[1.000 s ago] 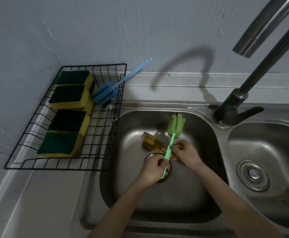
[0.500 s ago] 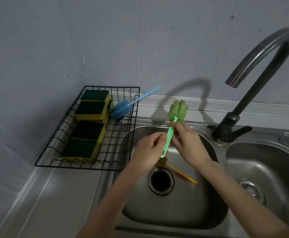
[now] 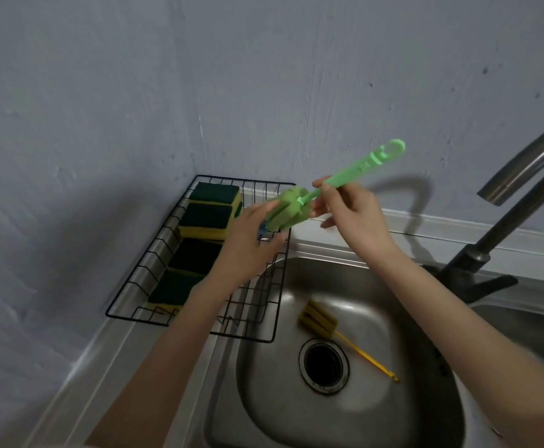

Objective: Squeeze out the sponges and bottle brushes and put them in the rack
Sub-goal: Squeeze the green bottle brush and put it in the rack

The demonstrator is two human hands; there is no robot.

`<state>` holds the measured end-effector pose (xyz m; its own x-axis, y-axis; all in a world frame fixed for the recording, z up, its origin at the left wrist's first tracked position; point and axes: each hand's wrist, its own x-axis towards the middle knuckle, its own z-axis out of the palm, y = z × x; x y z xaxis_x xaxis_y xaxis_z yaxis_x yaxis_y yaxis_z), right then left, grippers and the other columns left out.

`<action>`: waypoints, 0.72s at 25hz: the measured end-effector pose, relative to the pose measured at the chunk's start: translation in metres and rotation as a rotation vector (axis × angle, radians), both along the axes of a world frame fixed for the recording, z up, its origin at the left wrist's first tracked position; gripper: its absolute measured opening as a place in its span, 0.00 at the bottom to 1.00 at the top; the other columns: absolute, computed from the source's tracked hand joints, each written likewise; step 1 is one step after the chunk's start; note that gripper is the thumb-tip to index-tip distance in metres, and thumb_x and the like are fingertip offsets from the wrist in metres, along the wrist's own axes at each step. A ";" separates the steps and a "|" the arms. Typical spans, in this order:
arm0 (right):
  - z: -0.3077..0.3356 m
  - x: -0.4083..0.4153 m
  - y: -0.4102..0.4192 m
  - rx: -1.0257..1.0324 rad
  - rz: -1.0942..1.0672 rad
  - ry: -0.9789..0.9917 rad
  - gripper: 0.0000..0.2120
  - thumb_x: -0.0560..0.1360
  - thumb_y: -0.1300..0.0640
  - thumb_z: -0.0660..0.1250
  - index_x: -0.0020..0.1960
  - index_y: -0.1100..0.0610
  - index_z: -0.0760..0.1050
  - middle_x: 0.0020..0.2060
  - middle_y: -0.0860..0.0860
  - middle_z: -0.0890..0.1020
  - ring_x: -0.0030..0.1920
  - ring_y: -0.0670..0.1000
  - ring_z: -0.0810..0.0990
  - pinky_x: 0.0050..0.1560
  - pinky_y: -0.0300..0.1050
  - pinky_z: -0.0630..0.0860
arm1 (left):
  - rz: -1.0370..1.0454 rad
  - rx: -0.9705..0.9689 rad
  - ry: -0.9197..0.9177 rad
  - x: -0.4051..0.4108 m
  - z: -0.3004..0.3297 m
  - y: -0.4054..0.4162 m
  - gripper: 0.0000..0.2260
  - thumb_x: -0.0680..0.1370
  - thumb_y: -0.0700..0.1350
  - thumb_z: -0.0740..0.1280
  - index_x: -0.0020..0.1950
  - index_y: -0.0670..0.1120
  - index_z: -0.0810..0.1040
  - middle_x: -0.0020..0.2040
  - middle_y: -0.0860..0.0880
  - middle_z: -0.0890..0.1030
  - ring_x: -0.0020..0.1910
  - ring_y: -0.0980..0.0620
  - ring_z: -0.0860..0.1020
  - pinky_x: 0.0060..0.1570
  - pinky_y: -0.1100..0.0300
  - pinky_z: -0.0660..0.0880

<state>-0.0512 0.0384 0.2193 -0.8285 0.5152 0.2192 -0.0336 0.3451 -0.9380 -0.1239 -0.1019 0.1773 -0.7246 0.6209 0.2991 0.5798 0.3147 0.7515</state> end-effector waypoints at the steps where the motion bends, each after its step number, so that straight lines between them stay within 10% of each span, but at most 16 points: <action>1: -0.001 -0.008 -0.002 -0.045 0.015 -0.014 0.07 0.78 0.59 0.56 0.50 0.57 0.73 0.31 0.48 0.78 0.28 0.38 0.79 0.28 0.31 0.74 | 0.026 -0.024 0.030 -0.007 -0.004 0.000 0.25 0.73 0.40 0.66 0.69 0.47 0.64 0.65 0.43 0.71 0.62 0.50 0.68 0.57 0.68 0.61; 7: -0.041 -0.042 0.000 -0.200 0.035 -0.180 0.11 0.79 0.58 0.54 0.40 0.52 0.71 0.31 0.49 0.79 0.25 0.39 0.79 0.28 0.33 0.73 | 0.113 -0.145 -0.122 -0.034 -0.040 0.008 0.24 0.74 0.41 0.64 0.69 0.48 0.63 0.68 0.43 0.68 0.66 0.46 0.68 0.60 0.58 0.65; 18: -0.106 -0.068 0.013 -0.214 -0.088 -0.364 0.12 0.77 0.52 0.60 0.52 0.58 0.77 0.33 0.51 0.75 0.34 0.46 0.72 0.36 0.38 0.70 | 0.110 -0.365 -0.228 -0.054 -0.082 0.024 0.26 0.76 0.39 0.61 0.72 0.46 0.57 0.74 0.43 0.60 0.72 0.46 0.60 0.73 0.48 0.59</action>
